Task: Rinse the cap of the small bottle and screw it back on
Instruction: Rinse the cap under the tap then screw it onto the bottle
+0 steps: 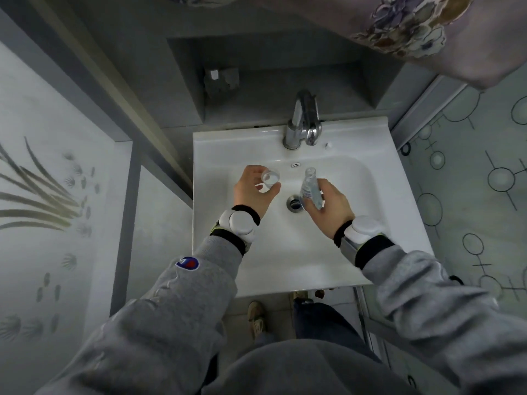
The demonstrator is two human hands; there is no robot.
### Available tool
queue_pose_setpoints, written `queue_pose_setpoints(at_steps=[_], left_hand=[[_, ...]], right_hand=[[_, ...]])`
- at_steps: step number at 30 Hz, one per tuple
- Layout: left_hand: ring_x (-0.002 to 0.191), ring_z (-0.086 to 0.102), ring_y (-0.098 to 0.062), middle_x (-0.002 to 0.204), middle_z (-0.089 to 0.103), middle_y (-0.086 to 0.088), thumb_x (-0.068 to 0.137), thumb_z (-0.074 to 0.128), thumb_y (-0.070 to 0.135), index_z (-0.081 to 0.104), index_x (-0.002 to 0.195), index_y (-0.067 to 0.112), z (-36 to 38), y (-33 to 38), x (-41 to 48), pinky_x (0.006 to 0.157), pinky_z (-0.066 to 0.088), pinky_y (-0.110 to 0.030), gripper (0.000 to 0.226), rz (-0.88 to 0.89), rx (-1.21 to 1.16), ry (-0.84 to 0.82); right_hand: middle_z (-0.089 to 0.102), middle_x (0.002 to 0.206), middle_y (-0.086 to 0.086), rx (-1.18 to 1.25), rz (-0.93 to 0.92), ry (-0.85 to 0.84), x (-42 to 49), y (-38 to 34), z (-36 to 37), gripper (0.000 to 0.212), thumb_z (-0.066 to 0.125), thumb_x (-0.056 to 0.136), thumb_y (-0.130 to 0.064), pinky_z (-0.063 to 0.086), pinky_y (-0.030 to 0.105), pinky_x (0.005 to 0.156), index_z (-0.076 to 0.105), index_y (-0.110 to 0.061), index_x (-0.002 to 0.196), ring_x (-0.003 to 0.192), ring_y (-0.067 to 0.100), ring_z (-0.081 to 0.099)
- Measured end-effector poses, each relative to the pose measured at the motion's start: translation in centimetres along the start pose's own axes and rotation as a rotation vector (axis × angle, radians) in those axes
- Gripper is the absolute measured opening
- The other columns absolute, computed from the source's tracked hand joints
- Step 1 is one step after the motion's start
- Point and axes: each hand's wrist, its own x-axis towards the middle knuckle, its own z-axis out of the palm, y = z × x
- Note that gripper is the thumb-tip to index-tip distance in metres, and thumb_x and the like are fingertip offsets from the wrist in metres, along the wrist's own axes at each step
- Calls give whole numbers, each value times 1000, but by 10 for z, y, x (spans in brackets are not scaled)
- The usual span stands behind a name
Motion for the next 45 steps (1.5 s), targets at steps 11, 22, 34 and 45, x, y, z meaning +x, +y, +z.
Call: queue_pose_setpoints(at_steps=[11, 22, 34, 45], left_hand=[[80, 53, 3, 103, 46, 4, 75, 75, 18, 53, 102, 31, 19, -48, 89, 72, 51, -27, 37, -65, 195, 75], [98, 55, -33, 104, 59, -11, 77, 72, 11, 53, 114, 11, 27, -64, 147, 86, 47, -36, 41, -115, 323, 162], [109, 49, -34, 119, 54, -16, 72, 77, 24, 46, 124, 11, 31, -67, 151, 88, 42, -39, 62, -192, 500, 182], [113, 48, -25, 122, 52, -8, 91, 52, 20, 52, 118, 15, 122, -37, 96, 98, 39, -32, 27, 296, 617, -387]], right_hand=[[60, 112, 0, -25, 9, 12, 37, 48, 11, 31, 52, 92, -36, 50, 45, 83, 48, -25, 120, 100, 23, 54], [60, 112, 0, -37, -10, -14, 70, 64, 15, 35, 53, 91, -30, 47, 38, 78, 45, -26, 125, 102, 22, 53], [61, 108, 2, -35, -6, 35, 79, 74, 17, 34, 58, 90, -29, 45, 36, 72, 49, -21, 122, 96, 25, 54], [60, 109, 5, -98, 36, 110, 71, 96, -3, 33, 56, 91, -28, 44, 35, 71, 48, -17, 121, 97, 27, 54]])
